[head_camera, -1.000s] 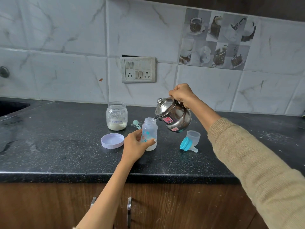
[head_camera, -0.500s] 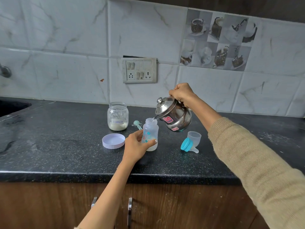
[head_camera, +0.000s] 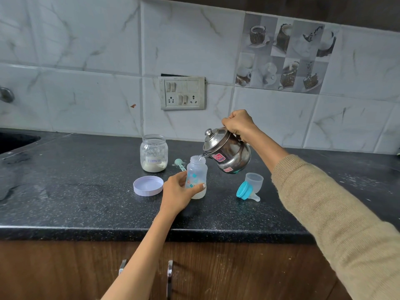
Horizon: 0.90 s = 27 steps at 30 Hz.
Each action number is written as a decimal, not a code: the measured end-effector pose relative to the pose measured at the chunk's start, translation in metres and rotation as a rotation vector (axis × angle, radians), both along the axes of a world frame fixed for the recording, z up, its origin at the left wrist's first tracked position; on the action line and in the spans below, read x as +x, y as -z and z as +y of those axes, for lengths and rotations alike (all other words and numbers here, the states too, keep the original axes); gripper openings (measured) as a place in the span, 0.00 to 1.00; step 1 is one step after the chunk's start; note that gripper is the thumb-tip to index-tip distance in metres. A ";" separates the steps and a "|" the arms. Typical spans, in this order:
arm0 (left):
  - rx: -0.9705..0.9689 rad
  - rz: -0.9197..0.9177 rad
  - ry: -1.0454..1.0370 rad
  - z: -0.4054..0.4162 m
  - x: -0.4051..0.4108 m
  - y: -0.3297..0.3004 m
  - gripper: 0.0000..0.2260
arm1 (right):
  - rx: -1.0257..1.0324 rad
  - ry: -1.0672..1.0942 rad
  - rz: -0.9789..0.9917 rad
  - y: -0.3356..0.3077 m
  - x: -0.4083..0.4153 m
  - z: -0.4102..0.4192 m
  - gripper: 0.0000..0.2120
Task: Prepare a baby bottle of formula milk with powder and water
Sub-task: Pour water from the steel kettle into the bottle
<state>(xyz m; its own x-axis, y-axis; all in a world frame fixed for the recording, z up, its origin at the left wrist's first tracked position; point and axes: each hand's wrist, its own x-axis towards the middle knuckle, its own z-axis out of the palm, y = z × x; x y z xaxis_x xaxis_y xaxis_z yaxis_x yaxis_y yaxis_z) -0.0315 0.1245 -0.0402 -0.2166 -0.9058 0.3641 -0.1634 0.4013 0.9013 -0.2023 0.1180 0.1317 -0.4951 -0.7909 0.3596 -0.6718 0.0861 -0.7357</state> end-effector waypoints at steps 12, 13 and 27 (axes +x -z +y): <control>-0.005 -0.001 0.002 0.000 0.000 0.000 0.20 | 0.009 0.008 0.030 -0.001 0.002 0.003 0.13; -0.008 -0.003 0.003 0.000 0.000 0.000 0.20 | 0.007 0.007 0.030 -0.001 0.002 0.003 0.13; -0.008 -0.001 -0.005 -0.004 0.000 0.004 0.21 | 0.003 -0.009 0.027 -0.004 0.004 0.005 0.11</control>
